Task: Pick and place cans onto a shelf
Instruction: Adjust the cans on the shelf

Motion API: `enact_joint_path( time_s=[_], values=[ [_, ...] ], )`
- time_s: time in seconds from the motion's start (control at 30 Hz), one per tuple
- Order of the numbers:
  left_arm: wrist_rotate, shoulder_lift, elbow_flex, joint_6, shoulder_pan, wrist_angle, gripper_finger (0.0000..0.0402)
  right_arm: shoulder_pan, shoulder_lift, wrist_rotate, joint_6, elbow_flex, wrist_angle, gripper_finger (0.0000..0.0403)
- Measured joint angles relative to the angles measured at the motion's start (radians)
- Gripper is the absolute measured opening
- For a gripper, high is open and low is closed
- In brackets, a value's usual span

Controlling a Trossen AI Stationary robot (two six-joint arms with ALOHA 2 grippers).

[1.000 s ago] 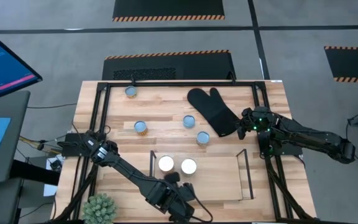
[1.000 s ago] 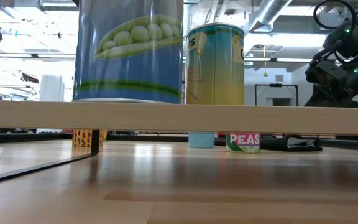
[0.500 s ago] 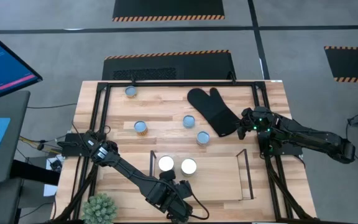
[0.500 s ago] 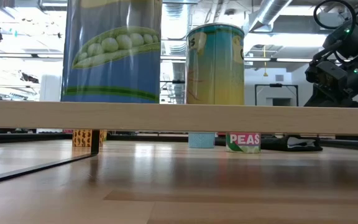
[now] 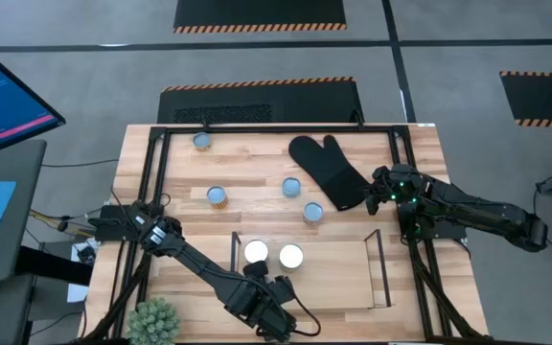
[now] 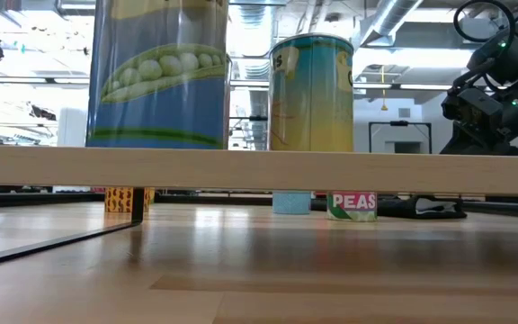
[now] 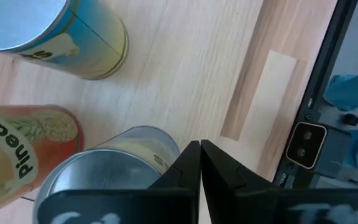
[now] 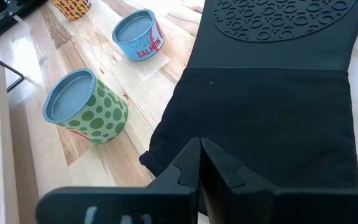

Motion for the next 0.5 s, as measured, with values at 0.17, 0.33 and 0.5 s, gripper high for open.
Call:
enact_joint_path(
  time_s=[0.17,0.33,0.5],
  values=[
    [-0.019,-0.007,0.002,0.006,0.005,0.061,0.0000,0.000,0.000,0.000,0.000,0.000,0.000,0.0033],
    [-0.144,-0.070,0.006,0.172,0.030,0.271,0.0000,0.000,0.000,0.000,0.001,0.000,0.000,0.0033],
    [-0.315,-0.172,0.005,0.251,0.090,0.257,0.0000,0.000,0.000,-0.001,0.004,0.000,0.000,0.0033]
  ],
)
